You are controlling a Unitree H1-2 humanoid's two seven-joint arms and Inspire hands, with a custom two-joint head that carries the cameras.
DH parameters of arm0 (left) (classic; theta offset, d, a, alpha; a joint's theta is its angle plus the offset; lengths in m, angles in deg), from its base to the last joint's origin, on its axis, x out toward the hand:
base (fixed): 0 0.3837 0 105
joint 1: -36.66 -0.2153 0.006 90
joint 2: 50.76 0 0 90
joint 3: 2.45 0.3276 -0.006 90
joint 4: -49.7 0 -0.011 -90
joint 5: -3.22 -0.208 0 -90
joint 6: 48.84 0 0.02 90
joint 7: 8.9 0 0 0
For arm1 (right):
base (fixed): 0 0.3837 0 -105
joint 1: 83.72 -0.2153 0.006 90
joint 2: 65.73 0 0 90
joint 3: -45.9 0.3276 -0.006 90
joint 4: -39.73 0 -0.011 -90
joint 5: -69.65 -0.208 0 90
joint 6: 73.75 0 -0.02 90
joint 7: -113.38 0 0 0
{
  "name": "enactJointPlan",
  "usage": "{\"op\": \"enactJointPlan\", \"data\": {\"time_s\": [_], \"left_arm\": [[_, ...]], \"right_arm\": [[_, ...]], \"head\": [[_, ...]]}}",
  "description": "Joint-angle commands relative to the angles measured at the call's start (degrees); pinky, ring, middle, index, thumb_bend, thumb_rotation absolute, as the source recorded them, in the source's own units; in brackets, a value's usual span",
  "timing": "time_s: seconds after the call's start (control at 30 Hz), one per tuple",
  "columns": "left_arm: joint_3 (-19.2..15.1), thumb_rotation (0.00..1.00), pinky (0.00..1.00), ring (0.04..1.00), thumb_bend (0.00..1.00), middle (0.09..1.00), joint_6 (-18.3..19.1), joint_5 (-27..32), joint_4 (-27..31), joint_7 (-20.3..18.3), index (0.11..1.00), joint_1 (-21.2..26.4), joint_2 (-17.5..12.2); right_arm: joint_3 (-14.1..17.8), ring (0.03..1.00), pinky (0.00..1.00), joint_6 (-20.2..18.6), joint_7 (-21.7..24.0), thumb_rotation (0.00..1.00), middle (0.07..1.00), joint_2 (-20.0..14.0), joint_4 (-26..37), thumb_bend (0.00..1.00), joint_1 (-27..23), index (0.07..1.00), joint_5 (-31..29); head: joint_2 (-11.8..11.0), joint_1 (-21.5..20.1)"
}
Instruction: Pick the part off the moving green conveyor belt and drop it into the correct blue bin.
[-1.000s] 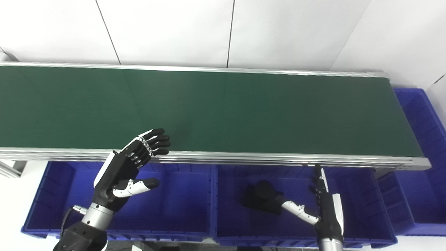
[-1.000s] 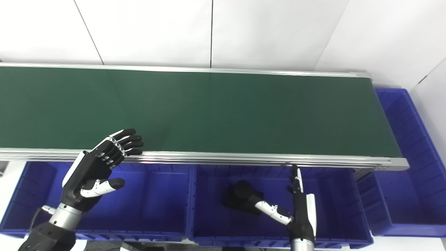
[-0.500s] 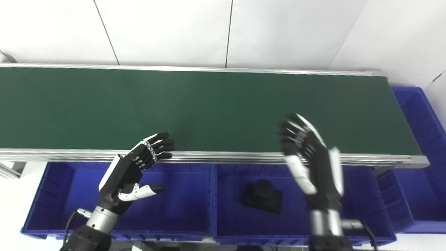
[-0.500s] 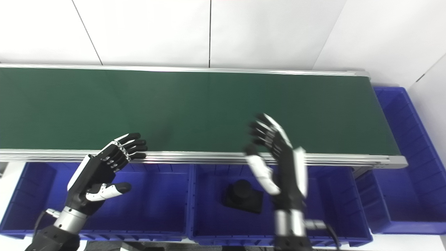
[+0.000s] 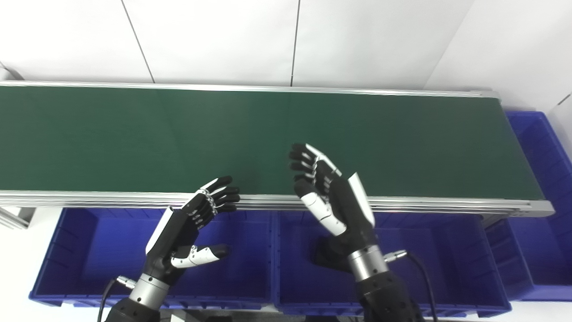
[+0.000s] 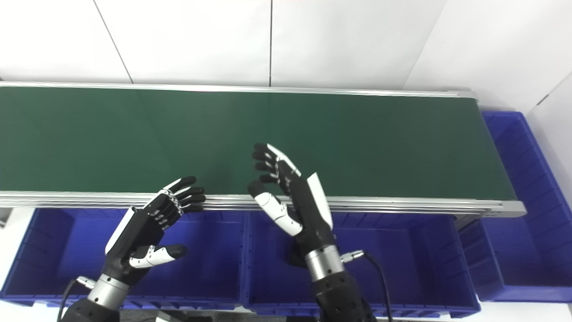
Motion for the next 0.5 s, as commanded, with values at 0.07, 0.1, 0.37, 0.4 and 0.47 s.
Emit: {"op": "enactJointPlan", "data": {"time_s": [0.07, 0.1, 0.37, 0.4, 0.47], "left_arm": [[0.60, 0.50, 0.75, 0.801, 0.88, 0.832, -1.37, -0.91, 2.30, 0.70, 0.888, 0.28, -0.02], [0.71, 0.51, 0.75, 0.804, 0.88, 0.834, -1.39, -1.05, 2.29, 0.74, 0.892, 0.34, -0.04], [1.31, 0.53, 0.76, 0.817, 0.88, 0.850, -0.87, -2.80, 2.67, 1.60, 0.902, 1.03, 0.31], [1.37, 0.53, 0.76, 0.817, 0.88, 0.850, -0.81, -3.03, 2.67, 1.76, 0.902, 1.15, 0.41], [1.51, 0.54, 0.76, 0.816, 0.88, 0.850, -0.66, -3.43, 2.67, 2.02, 0.901, 1.32, 0.56]], "right_arm": [[-0.02, 0.850, 0.77, 5.68, 0.61, 0.77, 0.890, -3.13, -2.22, 0.64, -0.06, 0.920, -0.53], [0.01, 0.851, 0.77, 6.19, 0.62, 0.76, 0.892, -3.69, -2.48, 0.65, 0.12, 0.924, -0.72], [0.62, 0.860, 0.77, 6.86, 0.27, 0.69, 0.905, -6.14, -0.61, 0.68, 2.64, 0.939, -1.73], [0.62, 0.860, 0.77, 7.11, 0.34, 0.69, 0.905, -6.43, -0.55, 0.68, 2.77, 0.939, -1.62], [0.53, 0.864, 0.77, 7.36, 0.44, 0.67, 0.911, -6.97, -0.36, 0.70, 2.99, 0.944, -1.20]], "head": [[-0.16, 0.11], [-0.16, 0.11], [-0.57, 2.18], [-0.60, 2.45], [-0.66, 2.79]]}}
